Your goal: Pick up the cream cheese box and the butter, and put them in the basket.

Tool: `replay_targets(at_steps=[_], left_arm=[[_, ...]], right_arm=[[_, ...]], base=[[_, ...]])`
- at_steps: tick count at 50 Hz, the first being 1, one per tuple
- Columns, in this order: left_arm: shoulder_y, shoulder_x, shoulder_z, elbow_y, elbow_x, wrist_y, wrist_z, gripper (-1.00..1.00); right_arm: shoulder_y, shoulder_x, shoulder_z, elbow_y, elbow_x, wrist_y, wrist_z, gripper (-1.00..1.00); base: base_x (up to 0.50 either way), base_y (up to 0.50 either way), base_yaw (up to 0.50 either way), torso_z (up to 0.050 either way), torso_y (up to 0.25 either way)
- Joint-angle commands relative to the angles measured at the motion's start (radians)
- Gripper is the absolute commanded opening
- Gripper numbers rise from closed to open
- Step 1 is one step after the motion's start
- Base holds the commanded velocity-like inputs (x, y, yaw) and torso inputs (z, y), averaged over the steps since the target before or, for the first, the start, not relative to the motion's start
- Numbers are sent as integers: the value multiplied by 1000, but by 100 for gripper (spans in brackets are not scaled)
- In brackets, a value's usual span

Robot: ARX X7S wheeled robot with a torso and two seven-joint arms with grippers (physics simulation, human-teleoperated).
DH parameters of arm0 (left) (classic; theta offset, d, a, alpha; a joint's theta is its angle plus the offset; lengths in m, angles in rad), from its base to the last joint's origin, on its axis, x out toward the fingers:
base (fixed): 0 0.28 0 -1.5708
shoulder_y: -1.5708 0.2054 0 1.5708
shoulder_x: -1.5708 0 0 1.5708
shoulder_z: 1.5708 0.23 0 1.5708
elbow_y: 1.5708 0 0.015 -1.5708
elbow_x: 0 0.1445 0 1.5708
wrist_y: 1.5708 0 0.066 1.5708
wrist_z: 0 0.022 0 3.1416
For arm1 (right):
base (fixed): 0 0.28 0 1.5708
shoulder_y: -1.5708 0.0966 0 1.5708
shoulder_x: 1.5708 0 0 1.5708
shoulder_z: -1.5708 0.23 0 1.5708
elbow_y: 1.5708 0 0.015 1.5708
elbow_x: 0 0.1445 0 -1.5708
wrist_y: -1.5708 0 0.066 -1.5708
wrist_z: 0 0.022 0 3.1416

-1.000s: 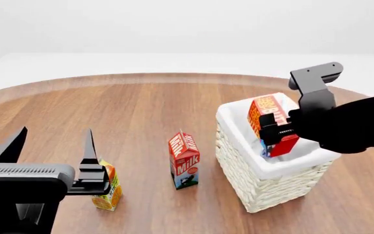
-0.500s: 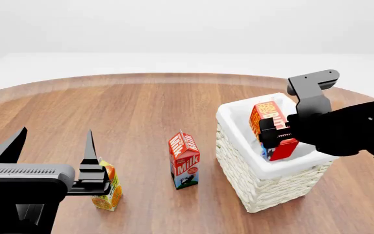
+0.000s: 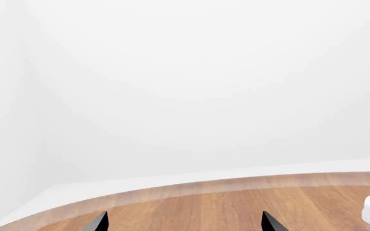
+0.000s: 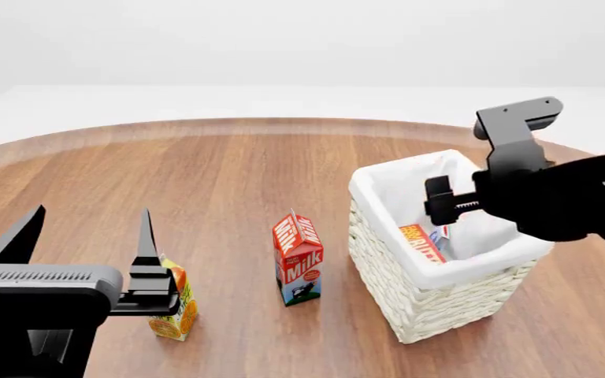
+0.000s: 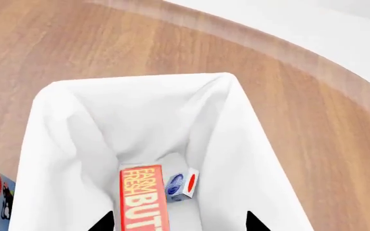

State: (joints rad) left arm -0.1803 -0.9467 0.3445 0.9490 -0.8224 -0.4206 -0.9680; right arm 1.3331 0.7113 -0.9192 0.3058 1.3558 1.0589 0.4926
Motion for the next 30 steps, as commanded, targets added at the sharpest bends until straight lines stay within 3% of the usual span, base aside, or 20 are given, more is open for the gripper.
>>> replay_targets(at_steps=[1, 25, 30], left_arm=[[-4, 0, 3, -3, -1, 1, 1, 100], [-7, -6, 7, 0, -2, 4, -6, 100], [-4, -9, 5, 2, -3, 7, -9, 100]], right_arm=[[7, 12, 18, -23, 7, -3, 11, 100], [-296, 213, 272, -593, 284, -286, 385, 100], [-367, 250, 290, -734, 239, -349, 421, 100]], base=[[0, 0, 0, 0, 0], [0, 0, 0, 0, 0], [0, 0, 0, 0, 0]])
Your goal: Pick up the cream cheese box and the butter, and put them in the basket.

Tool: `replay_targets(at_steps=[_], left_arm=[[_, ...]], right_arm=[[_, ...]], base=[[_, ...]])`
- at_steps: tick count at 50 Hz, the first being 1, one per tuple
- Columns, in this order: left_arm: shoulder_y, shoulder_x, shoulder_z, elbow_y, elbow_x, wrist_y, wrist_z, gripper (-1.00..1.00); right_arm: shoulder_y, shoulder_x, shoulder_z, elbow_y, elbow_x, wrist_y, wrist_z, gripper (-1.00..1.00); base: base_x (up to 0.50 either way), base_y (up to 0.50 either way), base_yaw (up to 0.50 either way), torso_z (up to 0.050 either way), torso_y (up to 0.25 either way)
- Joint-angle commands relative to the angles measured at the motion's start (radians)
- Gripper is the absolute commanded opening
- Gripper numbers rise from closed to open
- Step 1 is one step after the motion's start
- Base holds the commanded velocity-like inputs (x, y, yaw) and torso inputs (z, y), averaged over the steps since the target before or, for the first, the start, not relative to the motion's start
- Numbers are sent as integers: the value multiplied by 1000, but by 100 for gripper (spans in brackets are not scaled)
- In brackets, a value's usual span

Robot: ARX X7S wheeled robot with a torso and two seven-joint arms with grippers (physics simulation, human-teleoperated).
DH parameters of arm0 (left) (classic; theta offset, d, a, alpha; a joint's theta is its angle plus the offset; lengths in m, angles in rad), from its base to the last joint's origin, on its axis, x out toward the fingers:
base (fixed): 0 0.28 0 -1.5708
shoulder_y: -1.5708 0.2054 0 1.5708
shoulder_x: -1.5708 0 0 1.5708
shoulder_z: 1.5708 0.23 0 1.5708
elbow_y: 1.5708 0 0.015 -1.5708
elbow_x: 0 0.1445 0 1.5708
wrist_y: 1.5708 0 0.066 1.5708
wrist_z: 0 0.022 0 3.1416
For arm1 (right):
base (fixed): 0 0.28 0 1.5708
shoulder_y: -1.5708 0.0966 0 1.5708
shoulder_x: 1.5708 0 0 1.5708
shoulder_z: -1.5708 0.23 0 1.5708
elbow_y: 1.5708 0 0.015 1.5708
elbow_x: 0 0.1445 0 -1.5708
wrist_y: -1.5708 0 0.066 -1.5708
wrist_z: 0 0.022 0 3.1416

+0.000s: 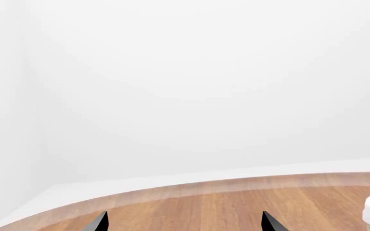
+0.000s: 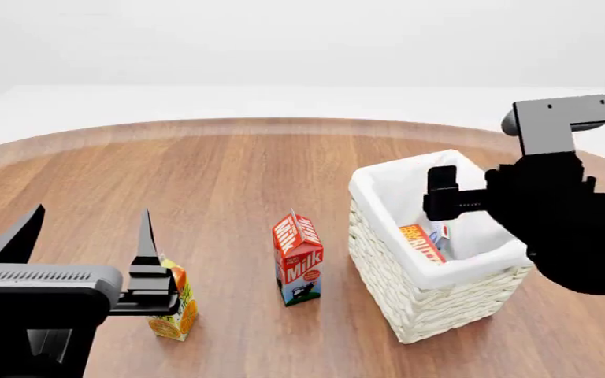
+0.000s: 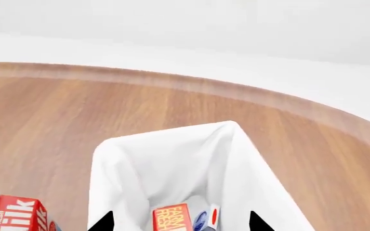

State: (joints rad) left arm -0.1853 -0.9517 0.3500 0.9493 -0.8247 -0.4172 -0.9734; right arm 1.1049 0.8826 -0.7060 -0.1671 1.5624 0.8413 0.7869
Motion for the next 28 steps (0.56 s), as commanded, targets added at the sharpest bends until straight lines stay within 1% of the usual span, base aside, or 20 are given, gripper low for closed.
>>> replay_targets(at_steps=[1, 9, 16, 25, 28], left_arm=[[2, -4, 1, 3, 1, 4, -3, 100], [7, -11, -4, 8, -3, 9, -9, 100], [2, -9, 1, 6, -1, 7, -8, 100], [7, -14, -3, 7, -3, 14, -10, 100], [5, -14, -2, 9, -4, 14, -12, 100]], right_arm=[[-149, 84, 80, -277, 26, -140, 134, 100], [-303, 139, 117, -409, 9, -263, 168, 100], [-440, 157, 108, -519, -115, -343, 225, 100], [-584, 200, 128, -659, -213, -448, 313, 100], [-594, 198, 127, -681, -236, -452, 333, 100]], base=[[0, 0, 0, 0, 0], [0, 0, 0, 0, 0], [0, 0, 0, 0, 0], [0, 0, 0, 0, 0], [0, 0, 0, 0, 0]])
